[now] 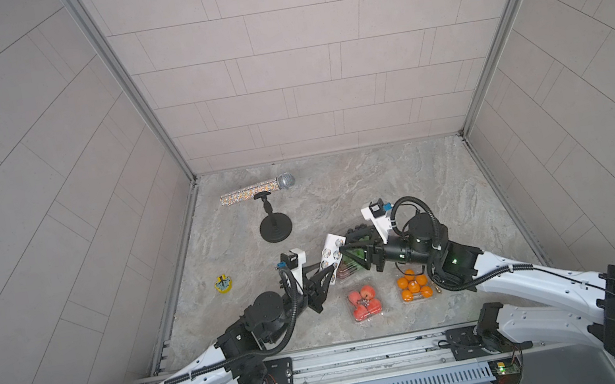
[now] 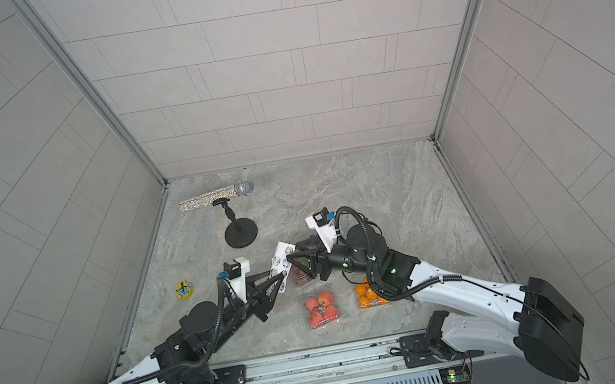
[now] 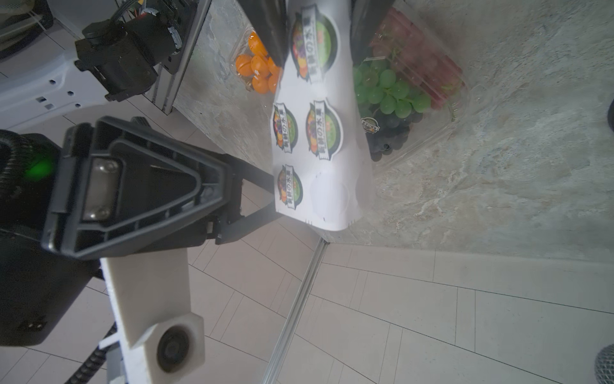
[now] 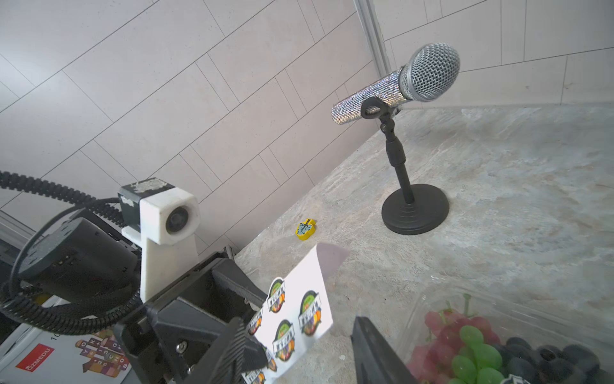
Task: Label fruit boxes
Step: Pick up the label sticker from the center of the board.
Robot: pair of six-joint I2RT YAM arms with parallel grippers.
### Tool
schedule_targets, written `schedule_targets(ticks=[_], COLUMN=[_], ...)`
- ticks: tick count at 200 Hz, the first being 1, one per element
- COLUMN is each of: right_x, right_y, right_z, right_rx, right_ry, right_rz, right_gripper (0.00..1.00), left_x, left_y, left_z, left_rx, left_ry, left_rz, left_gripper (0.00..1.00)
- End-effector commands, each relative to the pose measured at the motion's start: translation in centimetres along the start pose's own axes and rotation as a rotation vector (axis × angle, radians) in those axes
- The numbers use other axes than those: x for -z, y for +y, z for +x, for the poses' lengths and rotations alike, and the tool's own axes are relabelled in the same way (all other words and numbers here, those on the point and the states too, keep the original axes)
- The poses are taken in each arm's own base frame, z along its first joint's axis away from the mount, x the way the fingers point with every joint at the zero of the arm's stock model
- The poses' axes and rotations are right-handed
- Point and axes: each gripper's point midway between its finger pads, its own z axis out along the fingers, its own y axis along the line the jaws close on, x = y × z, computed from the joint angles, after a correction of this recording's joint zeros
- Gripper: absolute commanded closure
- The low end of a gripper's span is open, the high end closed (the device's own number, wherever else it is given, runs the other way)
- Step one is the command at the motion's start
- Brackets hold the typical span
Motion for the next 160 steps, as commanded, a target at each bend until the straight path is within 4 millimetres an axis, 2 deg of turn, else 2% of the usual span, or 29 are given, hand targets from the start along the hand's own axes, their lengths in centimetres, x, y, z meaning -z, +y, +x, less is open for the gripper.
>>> schedule_targets(ticks=[1,15,72,130,135,146,160], right_x=[-0.5,-0.6,0.8,0.6,0.6,0.8,1.2], right_y=[1.2,1.1,1.1,0.4,0.3,0.3,0.2], right_z=[-1.3,-1.3,-1.0,0.0,0.1,0.0,-0.1], right_rx=[0.0,0.001,0.032,0.029,0.03,0.033,0.044], right_ry=[-0.029,-0.028,-0.039,0.007,0.009,0.005,0.0], right_rz=[-0.051,-0.048,-0.029,-0.002,0.004,0.01,0.02], right_gripper=[0.56,0.63,0.76,0.97,1.0,1.0,1.0], left_x=[-0.1,-0.1,0.0,-0.3,-0.3,-0.3,-0.4], left_y=[-0.4,-0.3,-0.2,-0.4,-0.4,-0.4,-0.5], left_z=[-0.3,-0.3,-0.1,0.2,0.2,0.3,0.4], left_rx=[-0.006,-0.005,-0.004,0.0,-0.001,-0.002,-0.003], left_ry=[-0.019,-0.018,-0.023,-0.008,-0.007,-0.003,-0.002], left_rz=[0.025,0.018,0.02,0.028,0.03,0.029,0.035], left_gripper=[0.67,0.67,0.67,0.67,0.65,0.6,0.49])
